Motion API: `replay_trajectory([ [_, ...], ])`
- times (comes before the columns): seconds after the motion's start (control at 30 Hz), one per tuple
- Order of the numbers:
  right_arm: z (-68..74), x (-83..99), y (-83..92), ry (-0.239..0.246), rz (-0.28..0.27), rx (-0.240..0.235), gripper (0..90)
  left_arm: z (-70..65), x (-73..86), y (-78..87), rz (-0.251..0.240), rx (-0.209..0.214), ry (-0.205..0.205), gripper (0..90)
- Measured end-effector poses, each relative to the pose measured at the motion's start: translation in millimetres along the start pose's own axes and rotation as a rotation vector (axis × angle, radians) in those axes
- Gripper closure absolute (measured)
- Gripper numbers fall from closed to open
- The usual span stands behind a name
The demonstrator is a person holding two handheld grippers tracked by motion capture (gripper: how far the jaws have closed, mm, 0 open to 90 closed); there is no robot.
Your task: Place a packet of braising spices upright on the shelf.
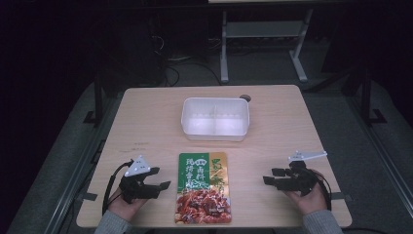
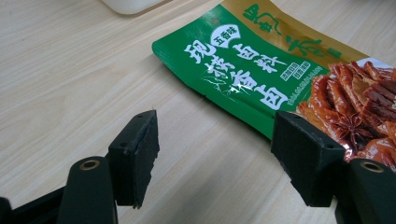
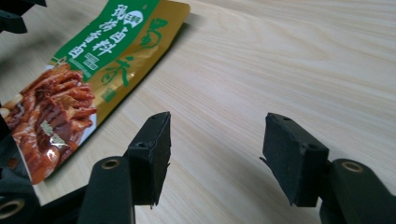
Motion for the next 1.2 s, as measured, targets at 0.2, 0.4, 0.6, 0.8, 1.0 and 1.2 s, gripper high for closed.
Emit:
replay_trajectory([
  [0.2, 7.6, -3.5, -9.6, 0.041, 0.030, -0.004, 41.2, -5.3, 0.3, -1.2, 0.007, 0.010, -0.012, 32.2],
  [0.4, 9.9, -5.5, -14.0, 0.053, 0.038, -0.013, 41.2, -9.6, 0.2, -3.5, 0.017, 0.028, -0.020, 33.6],
  [0.6, 11.6, -6.6, -16.9, 0.061, 0.041, -0.018, 41.2, -16.6, 0.3, -6.3, 0.035, 0.044, -0.045, 36.3],
  [0.8, 14.1, -8.2, -19.3, 0.070, 0.047, -0.020, 41.2, -25.8, 1.0, -11.0, 0.062, 0.069, -0.075, 41.5],
  [1.0, 15.5, -9.9, -23.2, 0.082, 0.055, -0.024, 41.2, -32.0, 2.5, -15.3, 0.095, 0.094, -0.106, 49.0],
  [1.2, 21.1, -21.1, -30.3, 0.102, 0.062, -0.042, 41.2, -36.4, 3.7, -18.1, 0.121, 0.116, -0.131, 57.7],
])
Point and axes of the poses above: each handheld gripper's, and its own axes: y roughly backward along the jaws, x roughly out of its underside, z roughly to its left, the point moved 2 cm from there along -y, roughly forward along the jaws, and after that the axes turned 15 degrees about y, right-handed, at the moved point
